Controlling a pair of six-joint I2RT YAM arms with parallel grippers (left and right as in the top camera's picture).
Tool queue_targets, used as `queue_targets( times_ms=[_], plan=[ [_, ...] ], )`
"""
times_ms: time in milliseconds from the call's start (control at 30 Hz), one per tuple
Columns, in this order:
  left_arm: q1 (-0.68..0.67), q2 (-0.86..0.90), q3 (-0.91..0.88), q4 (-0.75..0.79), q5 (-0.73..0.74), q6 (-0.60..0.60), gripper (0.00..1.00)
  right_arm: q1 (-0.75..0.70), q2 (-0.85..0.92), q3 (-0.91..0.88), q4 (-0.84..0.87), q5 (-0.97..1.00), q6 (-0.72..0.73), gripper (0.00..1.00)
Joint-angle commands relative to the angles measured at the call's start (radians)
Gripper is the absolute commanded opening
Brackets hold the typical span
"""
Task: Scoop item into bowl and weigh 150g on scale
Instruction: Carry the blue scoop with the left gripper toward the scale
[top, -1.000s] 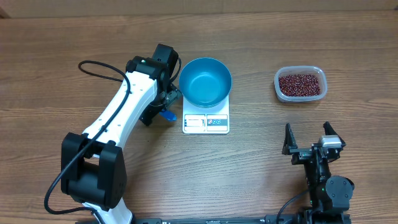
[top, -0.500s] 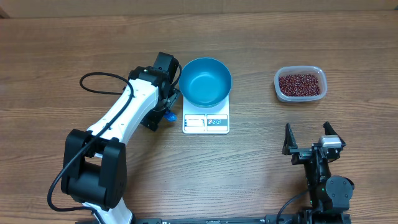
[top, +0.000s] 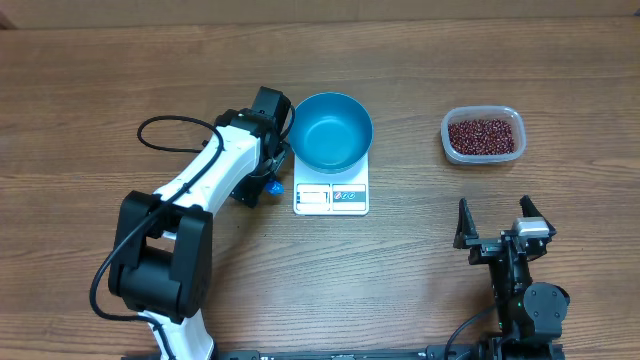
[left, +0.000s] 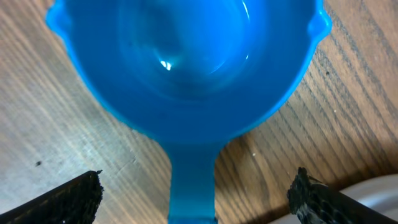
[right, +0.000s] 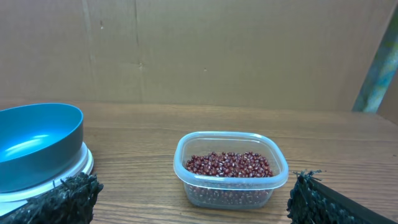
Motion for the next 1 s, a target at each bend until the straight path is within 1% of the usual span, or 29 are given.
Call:
queue_targets(
  times_ms=[0,200,367,433,567,700,767,967],
  plan=[
    [0.0,0.038,-0.009,0.014,-0.009,-0.021,0.99,0.006,-0.008,-0.011,0.003,0.002,0.004,1.0],
    [0.003,0.065,-0.009,0.031,0.0,-0.02,1.0,0.006,-0.008,-0.011,0.003,0.001,0.004,1.0],
    [0.007,0.064,-0.008,0.04,-0.003,-0.02,0.93,0.006,-0.008,-0.011,0.003,0.001,0.004,1.0],
    [0.011,0.064,-0.007,0.04,-0.01,-0.02,0.92,0.006,-0.008,-0.011,0.003,0.001,0.004,1.0],
    [0.022,0.061,-0.007,0.039,-0.017,-0.02,0.86,0.006,-0.008,-0.011,0.003,0.002,0.004,1.0],
    [0.033,0.061,-0.007,0.04,-0.018,-0.012,0.75,0.006,-0.008,-0.011,0.003,0.002,0.004,1.0],
    [0.037,0.061,-0.007,0.04,-0.018,-0.012,0.73,0.006,-0.008,-0.011,0.003,0.002,0.004,1.0],
    [0.045,0.061,-0.007,0.043,-0.018,-0.001,0.61,0.006,-0.008,-0.011,0.003,0.001,0.004,1.0]
  ],
)
